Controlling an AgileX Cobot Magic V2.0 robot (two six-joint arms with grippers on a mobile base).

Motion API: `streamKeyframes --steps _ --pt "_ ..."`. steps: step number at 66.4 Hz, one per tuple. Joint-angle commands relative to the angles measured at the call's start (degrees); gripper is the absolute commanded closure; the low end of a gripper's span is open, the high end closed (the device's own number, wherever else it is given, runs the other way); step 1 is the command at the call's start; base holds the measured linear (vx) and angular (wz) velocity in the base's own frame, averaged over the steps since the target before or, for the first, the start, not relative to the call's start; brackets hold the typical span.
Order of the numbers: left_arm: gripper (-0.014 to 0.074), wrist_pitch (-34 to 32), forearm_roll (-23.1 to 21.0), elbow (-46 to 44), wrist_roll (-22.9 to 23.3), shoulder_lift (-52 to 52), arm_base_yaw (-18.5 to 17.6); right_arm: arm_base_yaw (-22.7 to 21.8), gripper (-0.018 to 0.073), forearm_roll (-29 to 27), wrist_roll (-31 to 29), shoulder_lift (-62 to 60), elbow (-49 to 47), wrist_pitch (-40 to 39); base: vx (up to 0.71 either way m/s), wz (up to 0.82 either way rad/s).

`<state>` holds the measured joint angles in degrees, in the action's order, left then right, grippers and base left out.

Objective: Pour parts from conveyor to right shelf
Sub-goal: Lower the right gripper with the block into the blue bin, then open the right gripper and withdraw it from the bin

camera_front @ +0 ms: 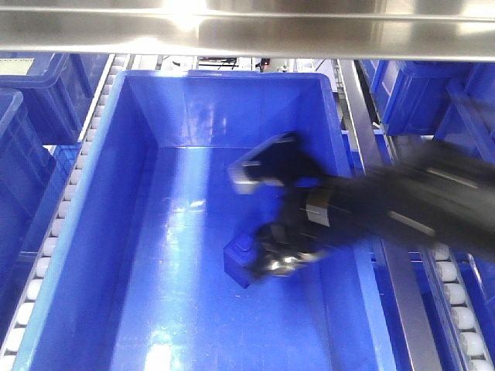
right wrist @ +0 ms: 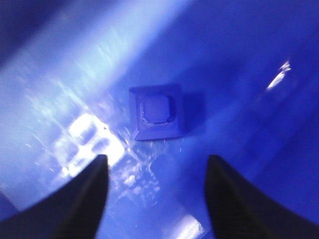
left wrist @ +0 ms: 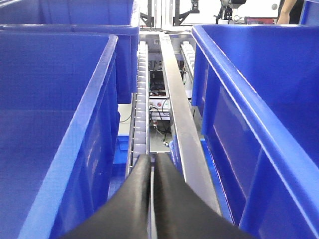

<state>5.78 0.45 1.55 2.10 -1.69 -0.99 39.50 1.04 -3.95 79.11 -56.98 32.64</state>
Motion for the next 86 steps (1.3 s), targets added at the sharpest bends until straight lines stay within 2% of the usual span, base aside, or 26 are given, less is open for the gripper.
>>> streamKeyframes --steps 1,9,12,24,38,54,58,62,67,73,77,86 --pt "0.0602 -4.5 -0.5 -1.1 0.5 -0.9 -0.5 -0.2 0.0295 0.3 0.0 -7.2 3.7 -6.9 0.00 0.00" --pt "0.0602 -4.5 -0.5 -1.1 0.5 -0.9 -0.5 -0.2 0.0480 0.2 0.0 -13.9 9.4 -9.4 0.00 0.00" --pt "0.0602 -4.5 -0.5 -1.1 0.5 -0.9 -0.5 -0.2 0.0574 0.2 0.0 -16.5 11.8 -10.3 0.00 0.00" --pt "0.0602 -4.5 -0.5 -1.1 0.5 -0.9 -0.5 -0.2 0.0568 0.3 1.0 -27.0 18.0 -14.1 0.00 0.00" --pt "0.0602 -4.5 -0.5 -1.1 0.5 -0.9 -0.5 -0.2 0.0568 1.5 1.0 -36.4 19.8 -8.5 0.00 0.00" --pt "0.0602 -4.5 -0.5 -1.1 0.5 -0.9 -0.5 -0.2 0.0568 -0.5 1.1 -45.8 19.8 -3.1 0.00 0.00" --pt "0.0602 -4.5 -0.5 -1.1 0.5 -0.9 -0.5 -0.2 0.0568 -1.0 1.1 -48.8 21.0 -3.4 0.00 0.00" --pt "0.0602 -4.5 -0.5 -1.1 0.5 -0.9 -0.5 -0.6 0.0568 -3.8 1.2 -51.9 23.7 -4.6 0.00 0.00" --pt "0.0602 -4.5 -0.5 -1.1 0.5 -0.9 -0.5 -3.1 0.0568 -9.5 1.2 -56.2 28.5 -7.4 0.00 0.00" --pt "0.0602 -4.5 -0.5 -1.1 0.5 -0.9 -0.5 -8.7 0.0568 -14.5 1.2 -59.6 34.4 -9.4 0.00 0.00" --pt "0.0602 -4.5 -0.5 -1.1 0.5 -0.9 -0.5 -12.5 0.0568 -14.9 1.1 -61.3 36.7 -9.4 0.00 0.00" --pt "0.0602 -4.5 -0.5 -1.1 0.5 -0.9 -0.5 -21.3 0.0568 -11.7 1.1 -65.3 40.7 -9.5 0.00 0.00"
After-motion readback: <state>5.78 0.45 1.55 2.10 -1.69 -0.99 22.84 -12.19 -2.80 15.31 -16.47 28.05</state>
